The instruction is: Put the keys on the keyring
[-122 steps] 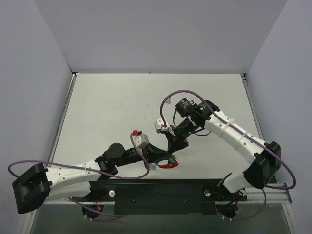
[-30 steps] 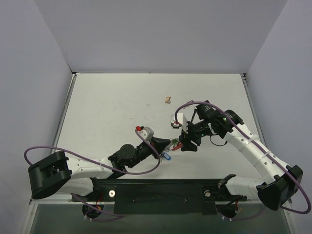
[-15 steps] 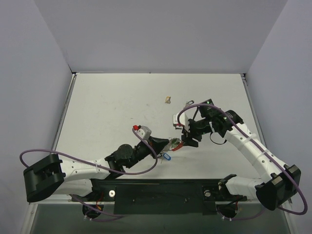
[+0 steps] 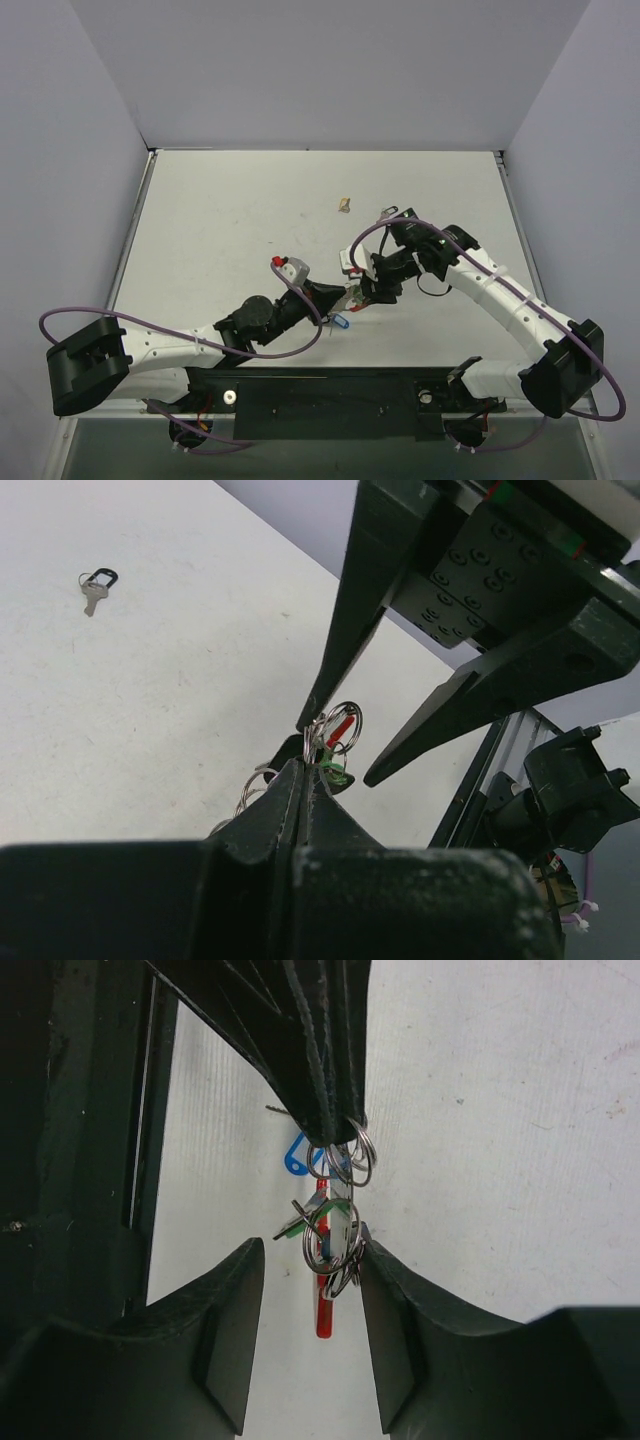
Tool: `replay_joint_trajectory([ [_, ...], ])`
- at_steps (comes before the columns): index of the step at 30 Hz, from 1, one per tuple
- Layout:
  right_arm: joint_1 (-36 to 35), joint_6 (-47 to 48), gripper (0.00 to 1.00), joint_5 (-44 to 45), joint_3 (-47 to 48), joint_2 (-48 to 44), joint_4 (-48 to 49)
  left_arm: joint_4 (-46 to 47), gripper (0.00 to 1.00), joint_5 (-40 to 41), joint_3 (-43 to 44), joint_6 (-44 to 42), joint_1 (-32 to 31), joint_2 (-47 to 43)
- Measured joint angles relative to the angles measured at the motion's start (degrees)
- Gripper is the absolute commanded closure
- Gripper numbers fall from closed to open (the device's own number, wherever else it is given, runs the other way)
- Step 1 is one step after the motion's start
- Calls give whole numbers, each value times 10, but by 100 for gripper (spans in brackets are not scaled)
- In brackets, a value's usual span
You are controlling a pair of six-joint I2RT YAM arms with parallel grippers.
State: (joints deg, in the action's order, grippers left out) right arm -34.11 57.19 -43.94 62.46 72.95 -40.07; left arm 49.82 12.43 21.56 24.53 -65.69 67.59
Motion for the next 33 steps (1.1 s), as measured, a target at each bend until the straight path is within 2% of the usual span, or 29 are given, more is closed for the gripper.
replay_joint_trajectory([
  [5,-9,2,89,1,-2,-1,1,-3,100,11,0,17,0,0],
  [9,-7,-1,94,13,-3,-1,6,-11,100,19,0,38,-3,-1],
  [17,-25,-23,100,53,-3,-2,15,-56,100,43,16,94,-6,0],
  [25,-39,-53,100,88,-3,-2,30,-112,100,87,41,129,-10,0],
  [33,-50,-85,98,101,-3,-2,44,-125,100,141,48,127,-25,0],
])
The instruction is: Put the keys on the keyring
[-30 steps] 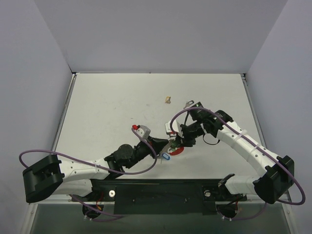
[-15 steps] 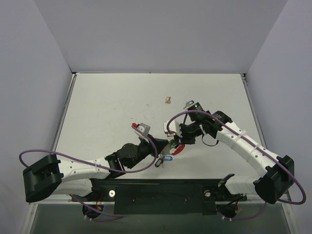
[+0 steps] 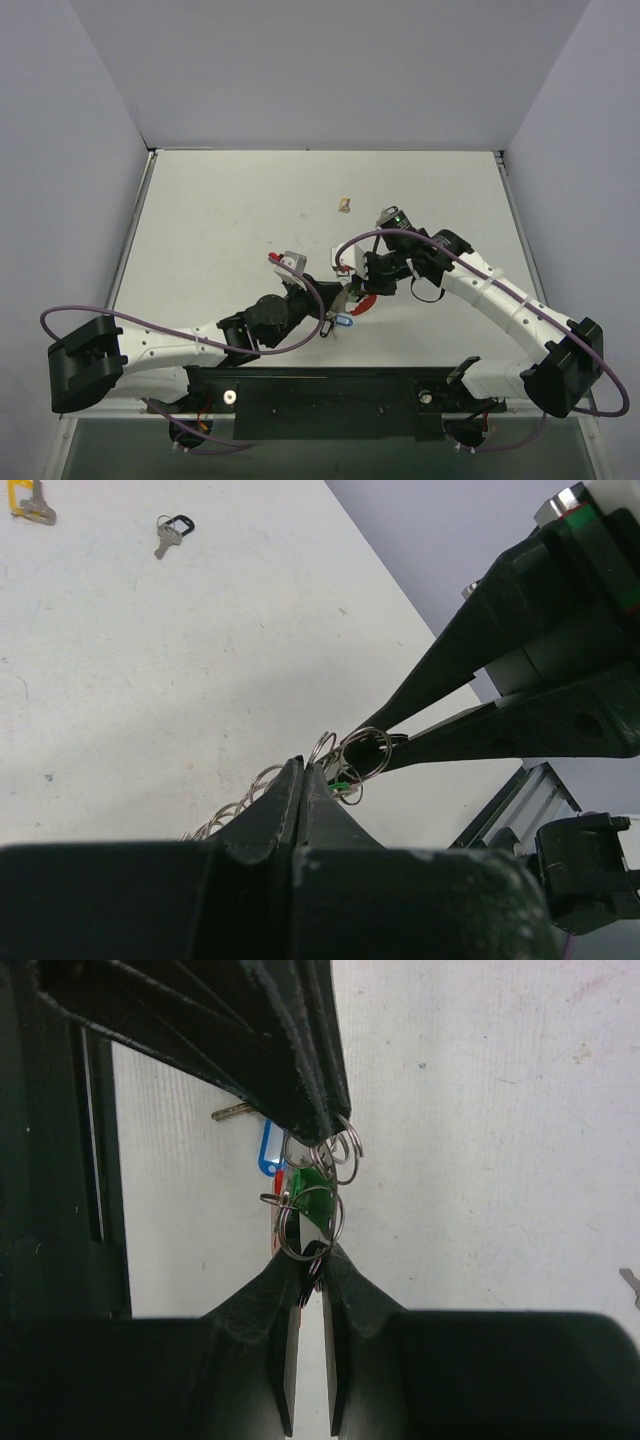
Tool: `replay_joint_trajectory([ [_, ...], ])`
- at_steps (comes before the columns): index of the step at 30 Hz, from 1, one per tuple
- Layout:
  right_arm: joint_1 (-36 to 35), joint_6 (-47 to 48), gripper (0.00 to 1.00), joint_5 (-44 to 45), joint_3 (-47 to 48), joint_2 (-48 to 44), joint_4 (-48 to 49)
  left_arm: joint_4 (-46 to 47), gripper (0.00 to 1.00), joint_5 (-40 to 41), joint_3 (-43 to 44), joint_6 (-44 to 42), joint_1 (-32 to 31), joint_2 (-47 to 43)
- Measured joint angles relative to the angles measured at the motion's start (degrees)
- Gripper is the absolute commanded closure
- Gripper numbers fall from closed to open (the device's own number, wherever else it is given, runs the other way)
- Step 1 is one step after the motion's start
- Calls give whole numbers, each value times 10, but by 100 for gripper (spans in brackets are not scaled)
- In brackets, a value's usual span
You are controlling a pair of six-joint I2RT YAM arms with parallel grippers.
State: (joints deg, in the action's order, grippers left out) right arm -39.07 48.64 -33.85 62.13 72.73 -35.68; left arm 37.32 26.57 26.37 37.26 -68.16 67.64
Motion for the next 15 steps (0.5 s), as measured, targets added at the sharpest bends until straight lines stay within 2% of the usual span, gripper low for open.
replay_joint_trajectory([
  [7,-11,-82,100,40,0,0,47,-15,100,55,19,-24,-11,0],
  [15,-19,-123,100,64,1,0,71,-67,100,100,50,-24,-17,0],
])
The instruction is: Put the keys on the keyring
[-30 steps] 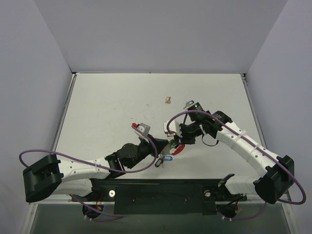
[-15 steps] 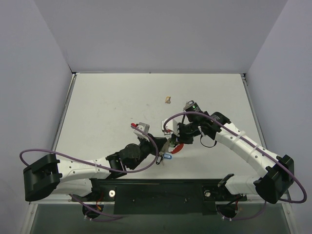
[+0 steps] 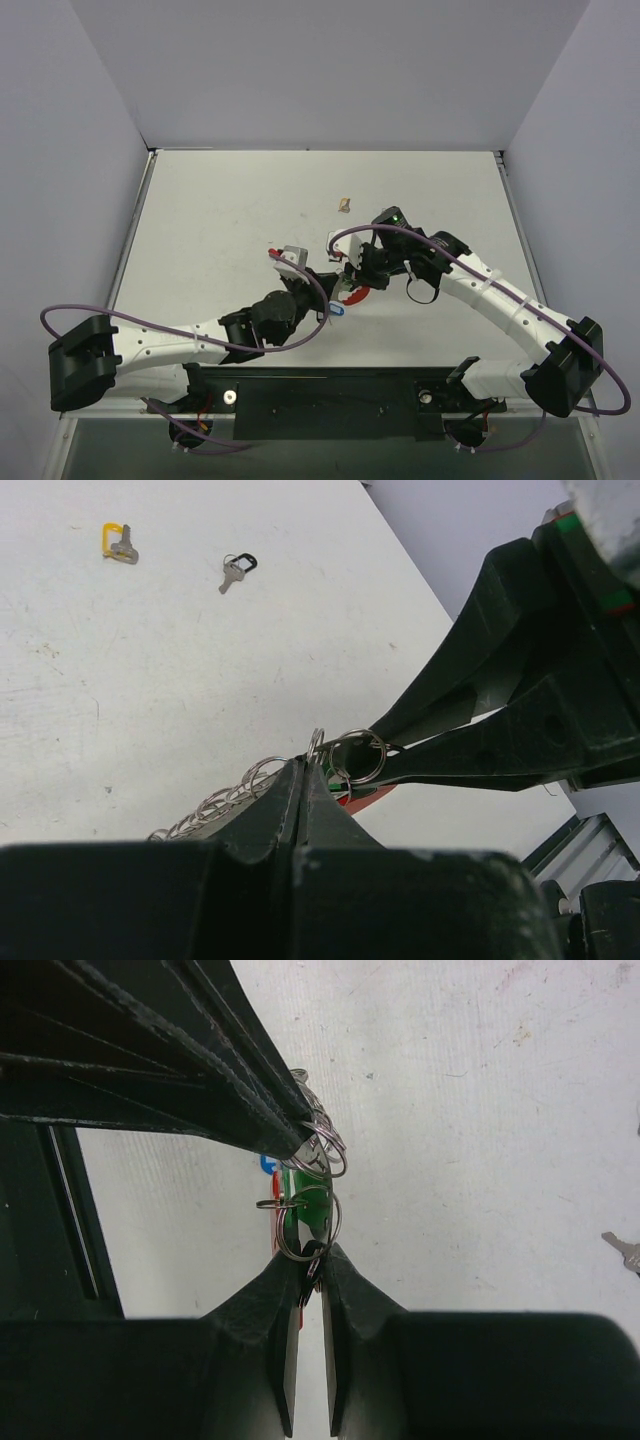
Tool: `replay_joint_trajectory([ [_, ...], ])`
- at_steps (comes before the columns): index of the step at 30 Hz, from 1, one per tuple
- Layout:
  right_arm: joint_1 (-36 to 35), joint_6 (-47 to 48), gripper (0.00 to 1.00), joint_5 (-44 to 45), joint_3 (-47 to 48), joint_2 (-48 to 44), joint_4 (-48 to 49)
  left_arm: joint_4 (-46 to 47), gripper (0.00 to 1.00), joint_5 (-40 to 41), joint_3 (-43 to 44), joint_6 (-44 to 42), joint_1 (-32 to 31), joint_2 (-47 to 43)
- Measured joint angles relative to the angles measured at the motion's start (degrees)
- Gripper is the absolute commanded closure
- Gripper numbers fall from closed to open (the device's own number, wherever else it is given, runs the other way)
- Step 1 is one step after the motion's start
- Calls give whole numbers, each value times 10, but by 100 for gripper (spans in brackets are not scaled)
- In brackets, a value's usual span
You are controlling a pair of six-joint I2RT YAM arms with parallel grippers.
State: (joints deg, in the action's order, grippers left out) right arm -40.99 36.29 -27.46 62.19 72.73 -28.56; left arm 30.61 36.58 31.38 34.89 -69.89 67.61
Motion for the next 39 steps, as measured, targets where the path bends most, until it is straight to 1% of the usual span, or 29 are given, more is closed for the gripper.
replay_joint_trajectory([
  [17,-6,-22,100,19,3,0,14,-78,100,54,53,8,-9,14],
  [28,-22,-44,100,82,3,0,23,-120,100,61,90,9,-9,38],
  [39,-23,-60,100,90,3,0,27,-144,100,72,99,14,-9,38],
])
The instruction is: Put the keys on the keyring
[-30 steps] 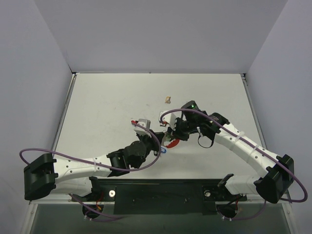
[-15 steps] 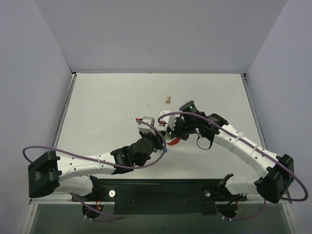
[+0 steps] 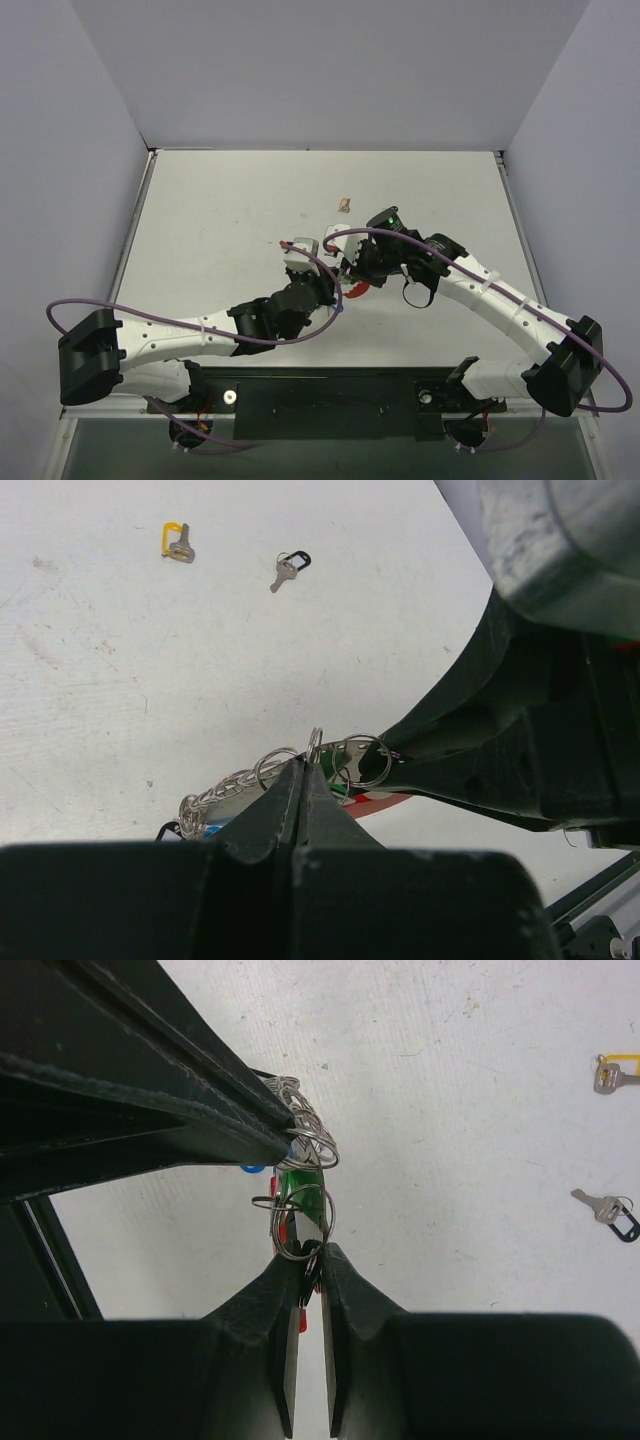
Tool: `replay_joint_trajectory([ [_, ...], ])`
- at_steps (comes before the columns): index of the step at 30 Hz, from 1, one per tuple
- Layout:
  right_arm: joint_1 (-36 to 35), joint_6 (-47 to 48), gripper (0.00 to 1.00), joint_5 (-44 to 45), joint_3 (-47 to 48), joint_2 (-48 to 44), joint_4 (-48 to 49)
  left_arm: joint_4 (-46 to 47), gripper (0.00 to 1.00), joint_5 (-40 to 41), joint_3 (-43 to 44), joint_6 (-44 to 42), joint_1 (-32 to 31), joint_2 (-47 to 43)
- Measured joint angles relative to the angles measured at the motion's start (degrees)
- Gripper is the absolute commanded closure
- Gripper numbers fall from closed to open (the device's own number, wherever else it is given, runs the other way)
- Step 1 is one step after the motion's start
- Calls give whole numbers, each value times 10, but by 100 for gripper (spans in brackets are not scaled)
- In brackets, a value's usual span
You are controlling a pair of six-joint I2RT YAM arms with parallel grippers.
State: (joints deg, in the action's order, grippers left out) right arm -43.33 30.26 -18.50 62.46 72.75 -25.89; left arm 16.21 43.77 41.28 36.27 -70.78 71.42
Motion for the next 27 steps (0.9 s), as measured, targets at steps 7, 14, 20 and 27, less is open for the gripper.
replay_joint_trajectory([
  [7,5,-5,100,-21,0,0,-1,-3,100,2,0,6,0,-2],
  [14,6,-2,100,-49,0,0,-2,-2,100,3,0,7,0,-2],
  [20,9,12,91,-63,0,-4,-6,22,100,3,-7,-3,0,-2],
  [27,30,43,59,-175,11,-17,-62,200,100,-20,-118,-101,3,-30],
])
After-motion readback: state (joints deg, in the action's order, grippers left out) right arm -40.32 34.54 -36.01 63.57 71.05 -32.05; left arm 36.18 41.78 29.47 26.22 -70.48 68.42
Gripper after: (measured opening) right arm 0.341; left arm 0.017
